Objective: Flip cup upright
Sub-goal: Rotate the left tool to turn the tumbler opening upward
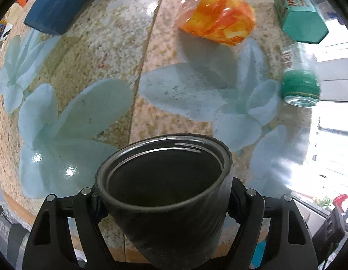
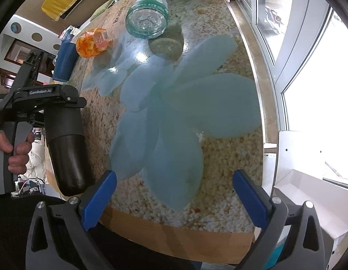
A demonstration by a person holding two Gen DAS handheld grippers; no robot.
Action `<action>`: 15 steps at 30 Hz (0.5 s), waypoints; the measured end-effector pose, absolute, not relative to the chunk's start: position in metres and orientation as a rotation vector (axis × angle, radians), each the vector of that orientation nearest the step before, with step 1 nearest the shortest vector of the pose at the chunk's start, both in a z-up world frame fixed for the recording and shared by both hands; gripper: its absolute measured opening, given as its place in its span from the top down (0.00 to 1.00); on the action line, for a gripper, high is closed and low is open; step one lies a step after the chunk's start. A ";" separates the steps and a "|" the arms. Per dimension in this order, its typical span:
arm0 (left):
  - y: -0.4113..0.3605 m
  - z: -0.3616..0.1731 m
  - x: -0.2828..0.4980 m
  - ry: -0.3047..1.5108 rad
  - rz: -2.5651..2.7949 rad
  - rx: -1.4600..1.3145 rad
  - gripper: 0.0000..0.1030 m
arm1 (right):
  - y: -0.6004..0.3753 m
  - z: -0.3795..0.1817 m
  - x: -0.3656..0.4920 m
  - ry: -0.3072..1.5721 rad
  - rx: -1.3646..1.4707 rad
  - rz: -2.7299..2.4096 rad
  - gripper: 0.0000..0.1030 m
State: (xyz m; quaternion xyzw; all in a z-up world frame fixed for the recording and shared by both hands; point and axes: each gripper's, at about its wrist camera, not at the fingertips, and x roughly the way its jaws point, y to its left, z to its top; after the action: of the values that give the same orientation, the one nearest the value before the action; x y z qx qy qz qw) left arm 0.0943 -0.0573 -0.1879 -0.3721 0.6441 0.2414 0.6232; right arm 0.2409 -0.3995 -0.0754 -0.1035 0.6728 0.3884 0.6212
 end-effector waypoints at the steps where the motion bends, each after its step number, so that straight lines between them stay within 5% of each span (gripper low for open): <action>1: -0.058 -0.185 0.094 1.472 0.549 -0.853 0.20 | -0.399 -0.075 0.240 1.546 -0.237 0.894 0.00; 15: -0.063 -0.113 0.099 1.285 0.499 -0.690 0.21 | -0.397 -0.070 0.231 1.530 -0.226 0.884 0.00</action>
State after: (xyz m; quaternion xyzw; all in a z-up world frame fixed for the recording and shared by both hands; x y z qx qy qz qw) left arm 0.0994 -0.0629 -0.1135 -0.3118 0.5809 0.2253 0.7173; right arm 0.2308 -0.3972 -0.0698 -0.0985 0.6678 0.3857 0.6289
